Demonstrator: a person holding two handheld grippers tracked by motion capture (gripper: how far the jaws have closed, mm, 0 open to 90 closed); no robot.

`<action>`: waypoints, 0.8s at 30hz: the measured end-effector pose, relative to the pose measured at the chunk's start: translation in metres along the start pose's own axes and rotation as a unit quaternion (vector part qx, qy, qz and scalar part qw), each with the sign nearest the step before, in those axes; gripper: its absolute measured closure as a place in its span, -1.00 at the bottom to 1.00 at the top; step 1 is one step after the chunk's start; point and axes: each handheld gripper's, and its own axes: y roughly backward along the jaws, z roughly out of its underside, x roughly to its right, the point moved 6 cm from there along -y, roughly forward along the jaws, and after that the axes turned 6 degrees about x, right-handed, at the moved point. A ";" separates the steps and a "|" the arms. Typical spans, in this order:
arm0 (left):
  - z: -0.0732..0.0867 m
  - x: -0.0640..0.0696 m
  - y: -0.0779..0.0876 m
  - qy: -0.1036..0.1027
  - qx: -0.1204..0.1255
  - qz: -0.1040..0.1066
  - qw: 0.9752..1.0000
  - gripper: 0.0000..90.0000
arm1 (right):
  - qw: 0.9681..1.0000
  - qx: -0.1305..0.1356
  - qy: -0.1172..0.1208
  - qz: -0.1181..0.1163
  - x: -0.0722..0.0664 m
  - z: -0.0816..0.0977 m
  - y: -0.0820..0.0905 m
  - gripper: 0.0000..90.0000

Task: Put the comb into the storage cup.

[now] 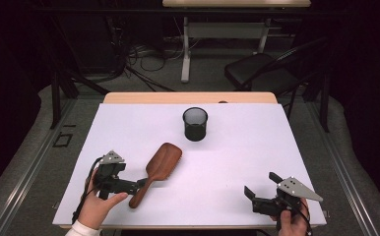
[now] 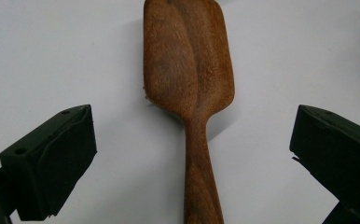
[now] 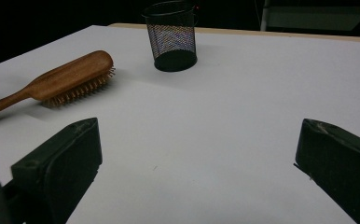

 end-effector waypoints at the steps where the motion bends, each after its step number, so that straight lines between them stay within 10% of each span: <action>1: 0.000 0.000 0.000 0.000 0.000 0.000 1.000 -0.99 | 1.000 0.000 0.000 0.000 0.000 0.000 0.000 -1.00; 24: 0.005 0.007 -0.032 -0.011 -0.060 -0.012 0.998 -0.80 | 1.000 -0.004 -0.002 -0.001 0.001 0.002 -0.001 -0.98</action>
